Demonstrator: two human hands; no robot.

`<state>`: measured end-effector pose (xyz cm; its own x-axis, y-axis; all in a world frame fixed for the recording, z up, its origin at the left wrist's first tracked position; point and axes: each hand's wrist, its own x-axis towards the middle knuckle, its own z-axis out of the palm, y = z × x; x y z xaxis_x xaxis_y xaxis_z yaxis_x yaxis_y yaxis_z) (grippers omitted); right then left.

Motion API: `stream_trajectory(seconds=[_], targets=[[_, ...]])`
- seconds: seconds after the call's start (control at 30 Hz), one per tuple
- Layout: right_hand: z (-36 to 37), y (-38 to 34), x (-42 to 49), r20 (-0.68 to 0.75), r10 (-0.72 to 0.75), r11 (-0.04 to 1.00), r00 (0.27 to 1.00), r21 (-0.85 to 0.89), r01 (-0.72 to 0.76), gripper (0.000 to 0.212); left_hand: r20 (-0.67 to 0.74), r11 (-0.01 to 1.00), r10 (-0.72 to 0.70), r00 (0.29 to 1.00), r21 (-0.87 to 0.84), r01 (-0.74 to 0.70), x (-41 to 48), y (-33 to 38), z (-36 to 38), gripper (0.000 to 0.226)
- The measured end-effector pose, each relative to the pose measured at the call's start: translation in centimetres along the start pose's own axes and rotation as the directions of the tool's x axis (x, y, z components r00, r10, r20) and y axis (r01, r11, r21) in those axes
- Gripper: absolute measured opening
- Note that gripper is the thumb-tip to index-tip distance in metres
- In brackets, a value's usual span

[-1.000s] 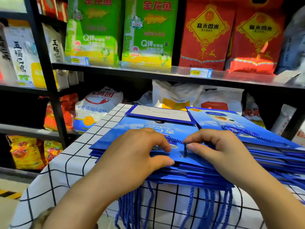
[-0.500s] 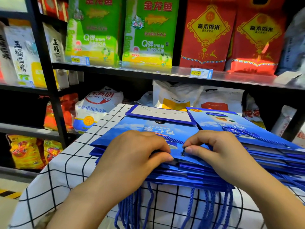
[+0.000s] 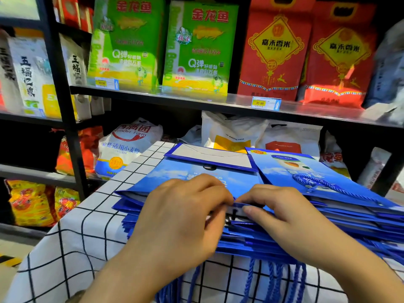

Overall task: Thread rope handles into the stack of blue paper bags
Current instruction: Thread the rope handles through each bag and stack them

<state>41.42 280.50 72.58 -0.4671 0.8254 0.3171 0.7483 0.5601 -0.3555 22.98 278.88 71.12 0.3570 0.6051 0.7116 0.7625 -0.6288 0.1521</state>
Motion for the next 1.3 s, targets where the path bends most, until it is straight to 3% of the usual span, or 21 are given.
stream_trajectory(seconds=[0.17,0.37,0.57,0.77,0.97,1.07,1.2,1.3], targets=[[0.6,-0.1,-0.1,-0.054,0.011,0.999,0.998,-0.030,-0.013,0.018,-0.109,0.982,-0.133,0.985,0.118,0.146,-0.2,1.5,0.3,0.036],[1.3,-0.6,-0.4,-0.110,-0.011,0.997,0.994,-0.079,0.003,0.035,-0.041,0.917,-0.253,0.967,0.307,0.253,0.3,1.3,2.2,0.051],[2.1,-0.5,-0.9,-0.170,0.000,1.000,0.985,-0.014,-0.002,0.043,-0.035,0.928,-0.159,0.987,0.335,0.161,-0.1,2.2,2.8,0.022],[2.0,-0.2,-1.4,-0.245,0.013,1.000,0.969,0.001,-0.013,0.040,-0.010,0.945,-0.022,1.000,0.325,0.024,-0.1,1.6,2.8,0.021],[1.6,0.4,-1.2,-0.150,0.032,0.997,0.988,0.076,-0.021,0.049,0.033,0.967,0.050,0.998,0.247,-0.057,-0.6,0.5,1.8,0.028],[0.8,0.2,-1.0,-0.107,0.079,0.977,0.991,0.205,-0.055,0.031,0.017,0.982,0.033,0.999,0.185,-0.036,-0.9,0.3,1.1,0.025],[0.2,0.2,-0.4,-0.005,0.094,0.988,0.996,0.121,-0.093,0.012,0.026,0.992,-0.075,0.997,0.108,0.071,-1.2,0.4,0.2,0.019],[0.1,0.1,0.0,0.006,0.115,0.982,0.993,0.150,-0.115,0.017,0.031,0.987,-0.085,0.996,0.138,0.080,-1.2,0.1,-0.1,0.028]])
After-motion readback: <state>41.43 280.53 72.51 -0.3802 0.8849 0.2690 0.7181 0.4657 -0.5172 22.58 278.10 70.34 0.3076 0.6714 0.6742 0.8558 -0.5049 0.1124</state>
